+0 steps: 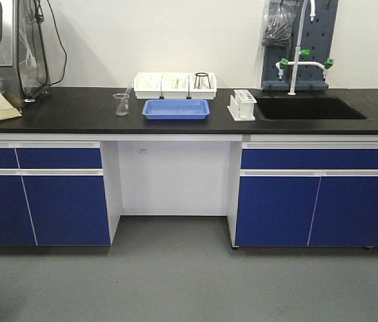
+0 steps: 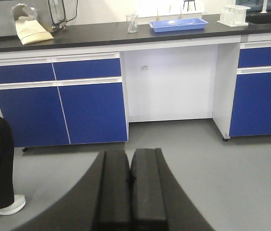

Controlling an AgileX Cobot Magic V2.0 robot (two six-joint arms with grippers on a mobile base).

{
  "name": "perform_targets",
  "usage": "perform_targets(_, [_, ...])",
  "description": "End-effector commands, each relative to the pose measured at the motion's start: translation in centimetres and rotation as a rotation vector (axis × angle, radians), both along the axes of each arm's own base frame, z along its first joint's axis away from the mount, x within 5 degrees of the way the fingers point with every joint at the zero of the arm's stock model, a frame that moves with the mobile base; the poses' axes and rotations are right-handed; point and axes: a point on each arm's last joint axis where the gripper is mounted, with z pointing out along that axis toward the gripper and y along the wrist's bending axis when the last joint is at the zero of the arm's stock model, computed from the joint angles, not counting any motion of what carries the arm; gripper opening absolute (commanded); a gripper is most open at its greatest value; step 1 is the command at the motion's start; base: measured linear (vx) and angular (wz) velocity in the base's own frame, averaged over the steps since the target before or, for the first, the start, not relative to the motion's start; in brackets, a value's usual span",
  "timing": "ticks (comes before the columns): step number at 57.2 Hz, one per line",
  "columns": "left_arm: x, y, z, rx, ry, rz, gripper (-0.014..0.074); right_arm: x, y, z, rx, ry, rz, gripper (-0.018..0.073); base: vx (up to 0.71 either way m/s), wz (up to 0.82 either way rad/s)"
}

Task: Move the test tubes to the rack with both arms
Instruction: 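Drive the base up to the bench facing the white bins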

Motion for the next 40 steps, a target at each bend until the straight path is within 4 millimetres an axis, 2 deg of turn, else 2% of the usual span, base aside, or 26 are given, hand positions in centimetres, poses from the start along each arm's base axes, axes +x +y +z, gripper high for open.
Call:
perform_targets(1, [-0.17, -0.04, 1.8, -0.016, -0.118, -0.003, -0.0004, 0.02, 0.08, 0.29, -0.004, -0.068, 0.008, -0.0008, 0.06, -0.03])
perform_targets(19, [-0.17, -0.04, 1.8, -0.016, -0.118, -0.003, -0.0004, 0.02, 0.08, 0.29, -0.004, -0.068, 0.008, -0.0008, 0.13, -0.02])
perform_targets(40, [-0.17, -0.04, 1.8, -0.016, -0.118, -0.003, -0.0004, 0.02, 0.08, 0.29, -0.004, -0.068, 0.008, -0.0008, 0.28, 0.05])
